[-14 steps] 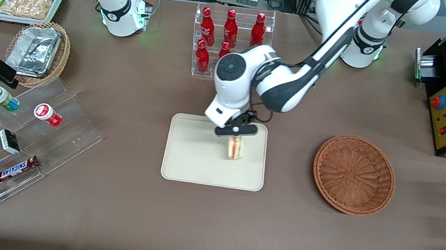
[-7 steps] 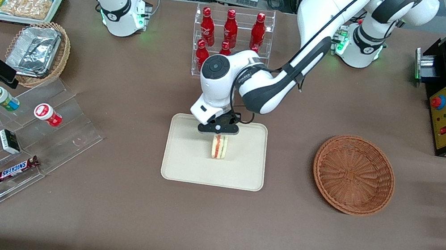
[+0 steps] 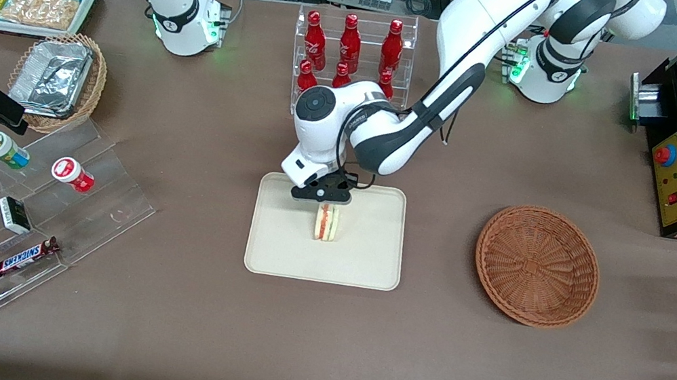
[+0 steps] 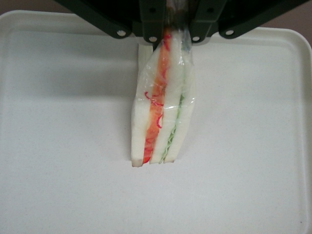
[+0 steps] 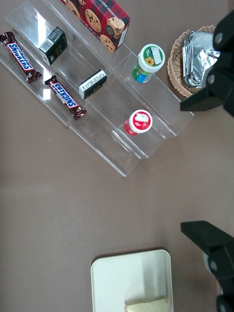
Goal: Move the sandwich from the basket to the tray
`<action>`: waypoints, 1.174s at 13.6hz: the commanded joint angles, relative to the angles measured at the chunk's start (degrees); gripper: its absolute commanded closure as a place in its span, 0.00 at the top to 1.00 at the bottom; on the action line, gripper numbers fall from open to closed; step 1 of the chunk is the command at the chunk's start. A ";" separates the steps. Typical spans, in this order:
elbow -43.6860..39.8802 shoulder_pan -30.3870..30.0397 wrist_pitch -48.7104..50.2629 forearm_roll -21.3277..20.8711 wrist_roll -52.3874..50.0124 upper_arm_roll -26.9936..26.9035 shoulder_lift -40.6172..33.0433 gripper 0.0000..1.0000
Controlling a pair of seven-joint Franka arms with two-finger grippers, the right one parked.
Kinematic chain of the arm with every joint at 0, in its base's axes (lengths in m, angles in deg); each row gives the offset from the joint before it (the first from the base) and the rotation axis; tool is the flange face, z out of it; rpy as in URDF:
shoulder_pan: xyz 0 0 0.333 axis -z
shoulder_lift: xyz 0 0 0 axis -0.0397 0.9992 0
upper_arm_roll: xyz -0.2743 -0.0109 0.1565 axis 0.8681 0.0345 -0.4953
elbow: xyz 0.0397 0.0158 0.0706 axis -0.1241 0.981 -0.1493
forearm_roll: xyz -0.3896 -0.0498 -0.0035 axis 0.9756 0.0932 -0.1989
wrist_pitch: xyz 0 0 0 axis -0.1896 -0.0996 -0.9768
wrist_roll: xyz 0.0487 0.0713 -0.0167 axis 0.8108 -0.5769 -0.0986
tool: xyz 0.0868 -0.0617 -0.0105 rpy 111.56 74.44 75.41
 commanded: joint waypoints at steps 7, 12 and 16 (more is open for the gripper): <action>-1.97 -0.31 5.08 -0.53 -1.90 -1.14 -4.68 0.99; -1.36 -6.54 19.66 1.49 -5.16 -1.05 -15.14 0.99; -1.27 -11.82 26.89 1.58 -4.37 -1.05 -21.91 0.99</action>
